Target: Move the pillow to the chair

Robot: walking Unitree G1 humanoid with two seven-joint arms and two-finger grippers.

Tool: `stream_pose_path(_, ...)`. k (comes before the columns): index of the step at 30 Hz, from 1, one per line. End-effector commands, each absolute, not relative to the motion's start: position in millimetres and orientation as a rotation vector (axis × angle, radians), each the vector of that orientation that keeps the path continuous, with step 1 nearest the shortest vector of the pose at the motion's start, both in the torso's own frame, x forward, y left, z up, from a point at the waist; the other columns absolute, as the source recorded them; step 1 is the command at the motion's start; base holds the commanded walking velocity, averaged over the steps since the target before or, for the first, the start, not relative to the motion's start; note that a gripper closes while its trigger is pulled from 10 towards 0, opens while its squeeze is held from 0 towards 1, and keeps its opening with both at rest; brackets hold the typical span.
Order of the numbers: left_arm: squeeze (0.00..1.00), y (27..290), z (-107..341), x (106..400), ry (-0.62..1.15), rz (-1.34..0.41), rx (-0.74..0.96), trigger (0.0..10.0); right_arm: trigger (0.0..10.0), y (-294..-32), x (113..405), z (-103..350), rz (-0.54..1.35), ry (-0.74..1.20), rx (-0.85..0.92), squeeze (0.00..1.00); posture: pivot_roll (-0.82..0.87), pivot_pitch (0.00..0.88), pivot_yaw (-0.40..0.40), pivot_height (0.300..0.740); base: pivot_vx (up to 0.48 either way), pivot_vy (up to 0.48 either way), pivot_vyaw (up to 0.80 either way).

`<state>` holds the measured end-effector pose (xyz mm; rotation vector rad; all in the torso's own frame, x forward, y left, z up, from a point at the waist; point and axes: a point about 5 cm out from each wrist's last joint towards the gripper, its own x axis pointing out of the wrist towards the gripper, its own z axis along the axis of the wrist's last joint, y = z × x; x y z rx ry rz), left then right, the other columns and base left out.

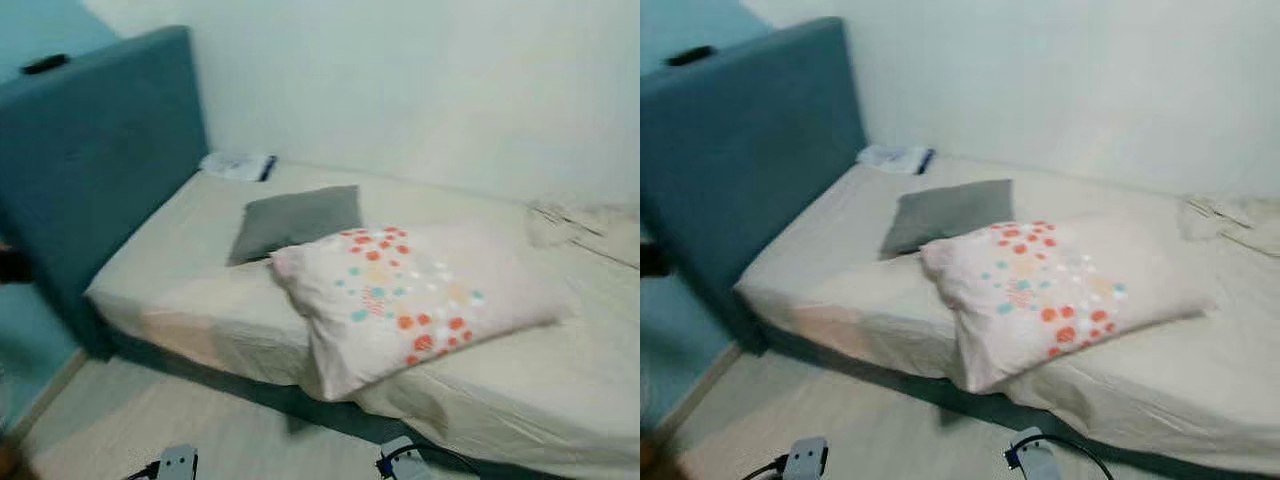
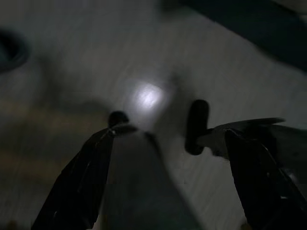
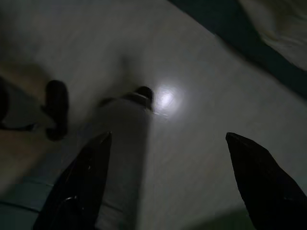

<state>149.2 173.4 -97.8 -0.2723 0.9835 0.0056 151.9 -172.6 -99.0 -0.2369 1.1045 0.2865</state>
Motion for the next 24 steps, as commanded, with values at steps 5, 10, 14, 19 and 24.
stream_pose_path(5,0.0,171.4,-98.6,148.2,0.993,0.003,-0.278,10.0,10.0,-179.6,137.5,-104.1,0.282,1.177,-0.26,0.0,-0.02,0.0,-0.061,0.738,0.0,0.0,-0.74)
stream_pose_path(10,0.0,170.1,-98.1,149.5,0.986,-0.001,-0.278,10.0,10.0,-180.7,138.0,-103.9,0.285,1.175,-0.275,0.0,-0.02,0.0,-0.064,0.738,0.0,0.0,-0.74)
stream_pose_path(14,0.0,170.0,-98.1,149.4,0.984,0.002,-0.284,10.0,10.0,-180.8,137.5,-104.0,0.268,1.165,-0.262,0.0,-0.03,0.0,-0.06,0.738,0.0,0.0,-0.55)
stream_pose_path(19,0.0,170.7,-97.9,149.4,0.979,0.001,-0.276,10.0,10.0,-180.3,136.5,-104.3,0.279,1.163,-0.264,0.0,-0.02,0.008,-0.059,0.738,0.0,-0.088,0.0)
stream_pose_path(24,0.0,172.0,-98.5,147.8,0.982,0.017,-0.283,10.0,10.0,-180.1,135.4,-104.6,0.281,1.167,-0.264,0.0,-0.02,0.017,-0.056,0.738,0.0,-0.466,0.0)
